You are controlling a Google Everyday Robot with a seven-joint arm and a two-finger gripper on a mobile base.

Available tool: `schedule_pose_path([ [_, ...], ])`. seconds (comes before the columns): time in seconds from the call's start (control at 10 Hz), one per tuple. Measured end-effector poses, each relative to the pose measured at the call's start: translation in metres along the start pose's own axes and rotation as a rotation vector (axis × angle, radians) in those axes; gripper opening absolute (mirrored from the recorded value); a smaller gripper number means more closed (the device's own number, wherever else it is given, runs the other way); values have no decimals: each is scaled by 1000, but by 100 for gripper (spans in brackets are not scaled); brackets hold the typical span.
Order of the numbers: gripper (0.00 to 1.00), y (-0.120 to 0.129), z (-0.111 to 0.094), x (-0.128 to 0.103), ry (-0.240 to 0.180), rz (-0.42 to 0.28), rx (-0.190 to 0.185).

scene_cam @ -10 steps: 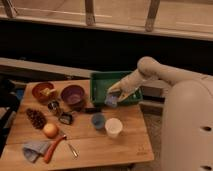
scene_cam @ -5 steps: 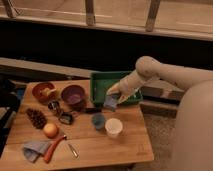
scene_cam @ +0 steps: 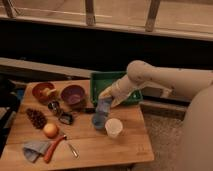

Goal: Place sponge in plastic cup

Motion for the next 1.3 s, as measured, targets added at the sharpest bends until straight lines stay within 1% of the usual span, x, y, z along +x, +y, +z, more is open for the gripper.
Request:
schedule_pose_path([
  [0.1,0,3,7,5,-1,-7,6],
  [0.4,0,4,18,13,-1,-11,18],
  [0.5,4,2,27,15,10,-6,24],
  [0.6,10,0,32,16,19,2,25],
  [0.7,22,-3,39,18,34,13,28],
  [0.8,28,-4,42,19,42,18,29],
  [0.9,34,-3,49,23,59,22,32],
  [1.0,35,-2,53,25,68,23,34],
  [1.1,40,-1,57,27,77,23,36],
  [1.3,57,-1,62,30,84,23,48],
])
